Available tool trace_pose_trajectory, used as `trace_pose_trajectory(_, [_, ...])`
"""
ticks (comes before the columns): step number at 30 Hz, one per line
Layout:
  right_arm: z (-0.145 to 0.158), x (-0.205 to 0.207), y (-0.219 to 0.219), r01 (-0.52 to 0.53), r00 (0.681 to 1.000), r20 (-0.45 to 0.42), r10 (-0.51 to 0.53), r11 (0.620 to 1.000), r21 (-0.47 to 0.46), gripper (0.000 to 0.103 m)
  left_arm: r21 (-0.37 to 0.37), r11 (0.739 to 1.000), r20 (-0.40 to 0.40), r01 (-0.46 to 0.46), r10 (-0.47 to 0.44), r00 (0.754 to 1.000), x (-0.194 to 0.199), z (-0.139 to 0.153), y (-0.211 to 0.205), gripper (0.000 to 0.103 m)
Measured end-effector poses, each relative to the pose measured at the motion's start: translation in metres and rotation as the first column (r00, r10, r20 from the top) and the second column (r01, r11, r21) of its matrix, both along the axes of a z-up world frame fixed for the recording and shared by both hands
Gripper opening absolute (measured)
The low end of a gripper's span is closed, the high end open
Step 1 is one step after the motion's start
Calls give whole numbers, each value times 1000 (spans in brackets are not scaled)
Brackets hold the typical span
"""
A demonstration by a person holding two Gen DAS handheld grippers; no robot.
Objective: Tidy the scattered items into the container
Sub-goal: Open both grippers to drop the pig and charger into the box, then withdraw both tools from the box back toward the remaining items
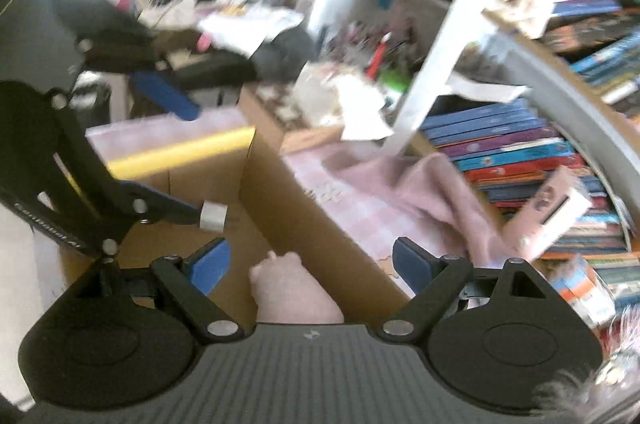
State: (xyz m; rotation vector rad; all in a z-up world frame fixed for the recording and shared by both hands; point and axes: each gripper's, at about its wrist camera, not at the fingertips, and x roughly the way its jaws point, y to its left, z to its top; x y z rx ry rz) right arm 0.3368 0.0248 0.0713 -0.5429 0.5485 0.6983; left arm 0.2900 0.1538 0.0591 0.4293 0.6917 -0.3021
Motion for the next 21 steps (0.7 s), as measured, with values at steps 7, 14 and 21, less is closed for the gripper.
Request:
trace_pose_trajectory(7, [28,-61,-30,129,982,112,-154,971,200,100,-74,992,99,-98,105,990,-63,21,2,90])
trace_pose_trajectory(14, [37,-144,-60,167,939,218,-265,908,383,103,-155,970,127,-189,210,970,-131,16,1,90])
trace_pose_trajectory(21, [29,-202,-87,337,879,154,-451,816,470,103,-296,899,117,-324,370,921,-190,10,14,94])
